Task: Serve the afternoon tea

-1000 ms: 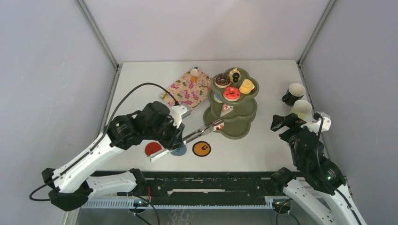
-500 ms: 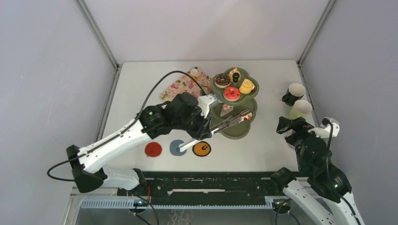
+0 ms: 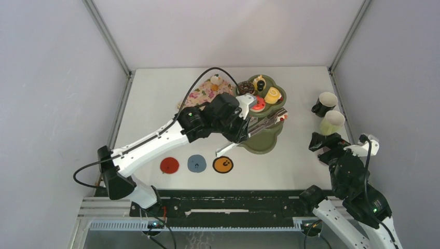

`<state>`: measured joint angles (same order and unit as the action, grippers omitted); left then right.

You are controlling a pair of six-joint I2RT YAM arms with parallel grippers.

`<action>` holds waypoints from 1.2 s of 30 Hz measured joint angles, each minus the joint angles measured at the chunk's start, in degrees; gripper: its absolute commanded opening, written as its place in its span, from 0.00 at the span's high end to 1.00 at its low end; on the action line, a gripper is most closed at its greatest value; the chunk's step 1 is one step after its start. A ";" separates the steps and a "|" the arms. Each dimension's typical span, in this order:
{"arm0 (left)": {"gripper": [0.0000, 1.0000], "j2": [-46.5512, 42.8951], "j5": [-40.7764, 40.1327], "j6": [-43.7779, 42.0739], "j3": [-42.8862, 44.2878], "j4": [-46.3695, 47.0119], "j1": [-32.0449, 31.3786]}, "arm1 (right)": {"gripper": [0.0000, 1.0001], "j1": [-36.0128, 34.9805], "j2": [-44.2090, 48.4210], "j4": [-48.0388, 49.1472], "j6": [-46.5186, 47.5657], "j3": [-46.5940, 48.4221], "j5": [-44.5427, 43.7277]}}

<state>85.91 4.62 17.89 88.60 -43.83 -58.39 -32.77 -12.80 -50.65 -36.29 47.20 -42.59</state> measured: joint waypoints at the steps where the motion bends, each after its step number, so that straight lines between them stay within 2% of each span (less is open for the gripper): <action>1: 0.98 0.94 -0.42 -0.17 1.09 0.00 0.00 | 0.09 0.00 0.00 -0.13 0.00 0.00 0.00; 6: 0.97 4.59 -2.78 -0.44 3.69 -0.57 0.00 | 0.09 0.00 0.00 -0.39 -0.02 0.00 0.00; 9: 0.94 7.82 -3.96 -0.48 5.88 -1.92 0.00 | 0.09 0.00 0.00 -0.39 -0.04 0.00 0.00; 14: 0.85 10.23 -4.33 -0.46 6.84 -4.15 0.00 | 0.09 0.00 0.00 -0.42 -0.04 0.00 0.00; 20: 0.67 10.32 -4.59 -0.46 6.99 -5.95 0.00 | 0.09 0.00 0.00 -0.42 -0.09 0.00 0.02; 36: 0.62 8.68 -5.75 -1.38 7.06 -7.61 0.00 | 0.09 0.00 -0.46 -0.39 -0.24 0.00 0.68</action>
<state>94.59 -1.13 16.51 95.66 -51.44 -58.39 -32.77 -13.26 -51.05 -36.53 47.20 -41.91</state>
